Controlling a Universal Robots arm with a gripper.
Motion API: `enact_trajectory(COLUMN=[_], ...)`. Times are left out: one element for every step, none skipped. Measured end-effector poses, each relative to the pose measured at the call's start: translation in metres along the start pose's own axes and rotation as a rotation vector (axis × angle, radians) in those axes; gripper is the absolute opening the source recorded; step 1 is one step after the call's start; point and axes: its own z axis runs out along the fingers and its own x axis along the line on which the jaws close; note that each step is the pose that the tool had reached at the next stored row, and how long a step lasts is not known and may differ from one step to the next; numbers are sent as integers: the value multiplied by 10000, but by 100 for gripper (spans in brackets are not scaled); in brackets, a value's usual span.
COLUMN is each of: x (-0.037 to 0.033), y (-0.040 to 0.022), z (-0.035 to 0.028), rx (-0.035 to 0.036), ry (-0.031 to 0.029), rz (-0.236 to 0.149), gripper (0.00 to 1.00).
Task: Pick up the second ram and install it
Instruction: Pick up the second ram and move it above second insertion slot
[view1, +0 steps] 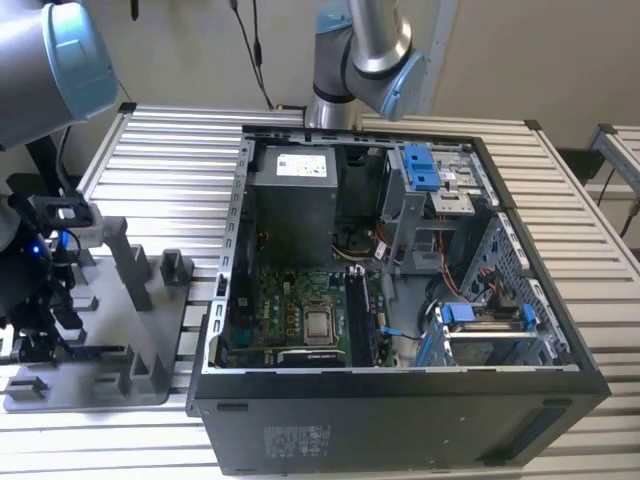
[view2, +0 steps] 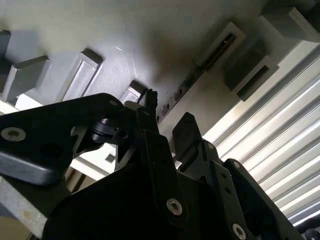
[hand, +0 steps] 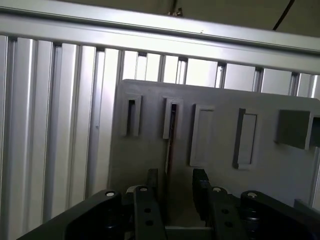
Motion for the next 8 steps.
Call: enact_trajectory(x=[1,1,2,3,4,4,5,6], y=[1,1,1,2,2,2,2,2], z=[14,30,42,54,64,73,83,94], rx=[-1,-1,-1,0,-1,-1,-1,-1], ry=[1,0,0,0,0,0,0,0], rz=[-4,-7,-10,-11,-13,-14,-14,-15], gripper=[42,42,42,42,42,42,42,42])
